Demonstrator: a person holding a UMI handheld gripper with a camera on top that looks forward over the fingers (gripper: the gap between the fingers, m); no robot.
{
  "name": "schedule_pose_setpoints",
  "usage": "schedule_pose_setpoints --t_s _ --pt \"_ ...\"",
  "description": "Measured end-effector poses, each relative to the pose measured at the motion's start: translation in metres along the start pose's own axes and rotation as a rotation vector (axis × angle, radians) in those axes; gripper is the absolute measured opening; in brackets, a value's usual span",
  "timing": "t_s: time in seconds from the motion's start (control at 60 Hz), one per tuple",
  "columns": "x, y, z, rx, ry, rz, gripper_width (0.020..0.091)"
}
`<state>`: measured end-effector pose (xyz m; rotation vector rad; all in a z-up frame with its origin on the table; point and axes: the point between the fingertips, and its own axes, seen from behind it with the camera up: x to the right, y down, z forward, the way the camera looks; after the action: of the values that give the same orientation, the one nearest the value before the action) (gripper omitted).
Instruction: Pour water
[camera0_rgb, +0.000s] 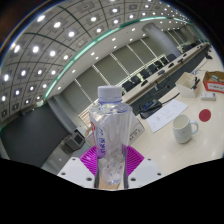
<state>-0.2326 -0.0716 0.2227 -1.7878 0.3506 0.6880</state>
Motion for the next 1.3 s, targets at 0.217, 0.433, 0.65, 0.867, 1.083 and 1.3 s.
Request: schedule_pose_setpoints --t_s 0.217,0.433,0.65,0.867,1.083,1.3 --pt "0.012 -0.060 0.048 -0.012 -0.171 0.634 0.0323" --pt "0.057 -0.078 0.084 -0.032 -0.261 1.128 0.0323" --pt "0.092 -0.076 0.093 -0.027 -0.321 1.503 0.0324" --pt "0.098 -0.063 0.098 -0.074 -0.286 1.512 0.0323" --pt "0.082 -0.072 0.095 -0.151 -0.242 1.169 0.0324" --pt "0.097 -0.142 0.076 -0.100 -0.167 0.547 0.0326"
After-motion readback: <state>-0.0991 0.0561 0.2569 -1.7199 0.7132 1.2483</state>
